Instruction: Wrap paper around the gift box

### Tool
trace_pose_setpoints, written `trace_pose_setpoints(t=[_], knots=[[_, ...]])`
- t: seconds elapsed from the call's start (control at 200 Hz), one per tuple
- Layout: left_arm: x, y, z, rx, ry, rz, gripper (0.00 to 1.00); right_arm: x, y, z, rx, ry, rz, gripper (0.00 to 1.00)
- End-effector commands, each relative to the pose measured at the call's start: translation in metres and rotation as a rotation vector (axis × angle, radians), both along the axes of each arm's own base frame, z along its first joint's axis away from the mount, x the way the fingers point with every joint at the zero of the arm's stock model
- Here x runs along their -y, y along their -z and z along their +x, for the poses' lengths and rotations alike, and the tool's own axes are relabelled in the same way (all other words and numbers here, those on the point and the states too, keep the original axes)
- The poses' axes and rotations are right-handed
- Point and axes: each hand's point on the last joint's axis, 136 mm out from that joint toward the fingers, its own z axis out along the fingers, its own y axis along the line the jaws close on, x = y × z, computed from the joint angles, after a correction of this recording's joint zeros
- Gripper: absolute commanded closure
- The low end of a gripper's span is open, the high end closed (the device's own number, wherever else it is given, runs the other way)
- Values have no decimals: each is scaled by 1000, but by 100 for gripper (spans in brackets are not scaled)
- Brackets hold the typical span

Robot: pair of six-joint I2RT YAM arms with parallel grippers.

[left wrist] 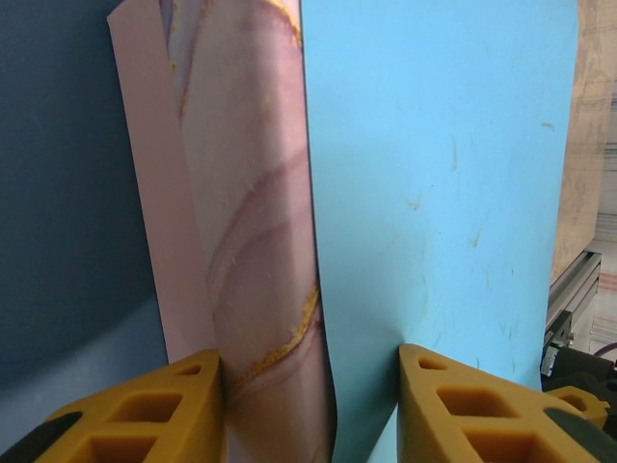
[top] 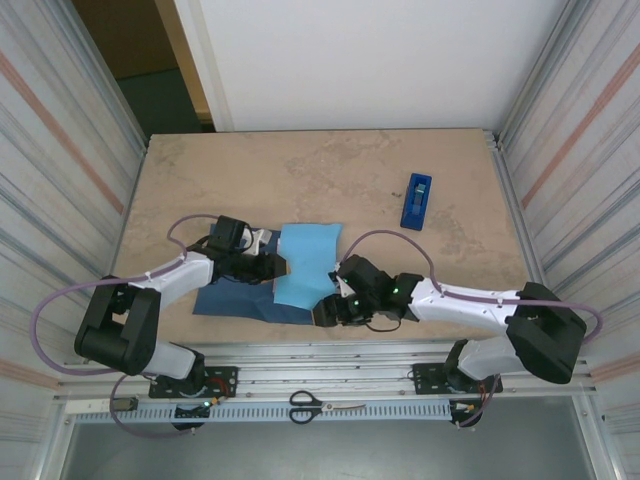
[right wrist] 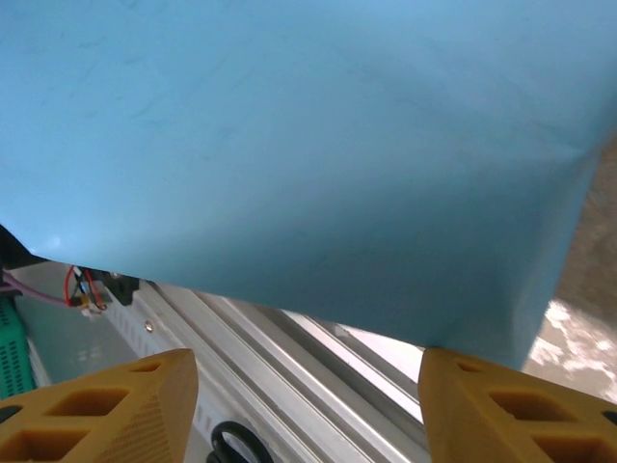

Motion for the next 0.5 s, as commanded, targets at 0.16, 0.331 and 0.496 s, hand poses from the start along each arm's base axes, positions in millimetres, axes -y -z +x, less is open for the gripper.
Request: trace_pose_setpoints(t=[0.16,0.331,0.496], knots=[[-13,29,-22,-104,-8,82,59,24,-80,50,212,121,129,27],[-12,27,-21,-104,-6,79,60,46,-66,78,159,264,34,3],[-12,28,-22,-105,-4,81,60,31,-36,71,103,258,-57,2]])
